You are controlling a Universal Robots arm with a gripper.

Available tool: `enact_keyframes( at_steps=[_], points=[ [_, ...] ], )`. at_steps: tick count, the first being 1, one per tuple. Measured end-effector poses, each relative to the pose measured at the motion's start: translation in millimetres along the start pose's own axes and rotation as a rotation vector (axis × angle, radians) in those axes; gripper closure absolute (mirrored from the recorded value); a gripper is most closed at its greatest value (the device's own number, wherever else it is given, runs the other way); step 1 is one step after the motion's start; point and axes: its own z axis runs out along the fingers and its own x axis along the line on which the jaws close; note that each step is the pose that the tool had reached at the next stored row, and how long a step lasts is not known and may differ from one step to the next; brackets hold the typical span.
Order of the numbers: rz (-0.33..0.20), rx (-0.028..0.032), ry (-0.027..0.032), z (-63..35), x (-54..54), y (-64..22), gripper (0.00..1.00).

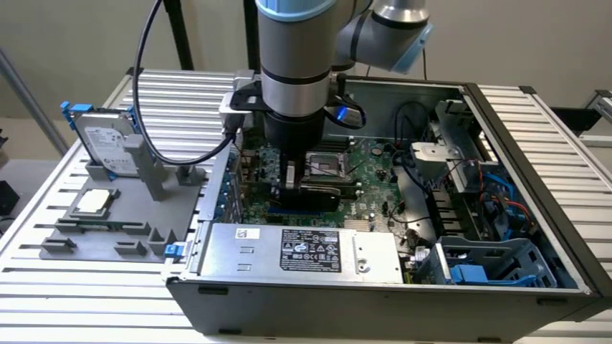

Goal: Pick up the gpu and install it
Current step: 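Insert the gpu into the slot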

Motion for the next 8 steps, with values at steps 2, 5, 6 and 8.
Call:
enact_keyframes(
  at_steps=[2,5,6,8],
  points=[
    [0.000,0.0000,-0.0002,0.1,0.0,0.3,1.00],
    [0.001,-0.0002,-0.0005,0.1,0.0,0.7,1.00],
    [0.000,-0.0002,-0.0005,0.1,0.0,0.8,1.00],
    [0.000,-0.0003,-0.0004,0.1,0.0,0.9,1.00]
  ],
)
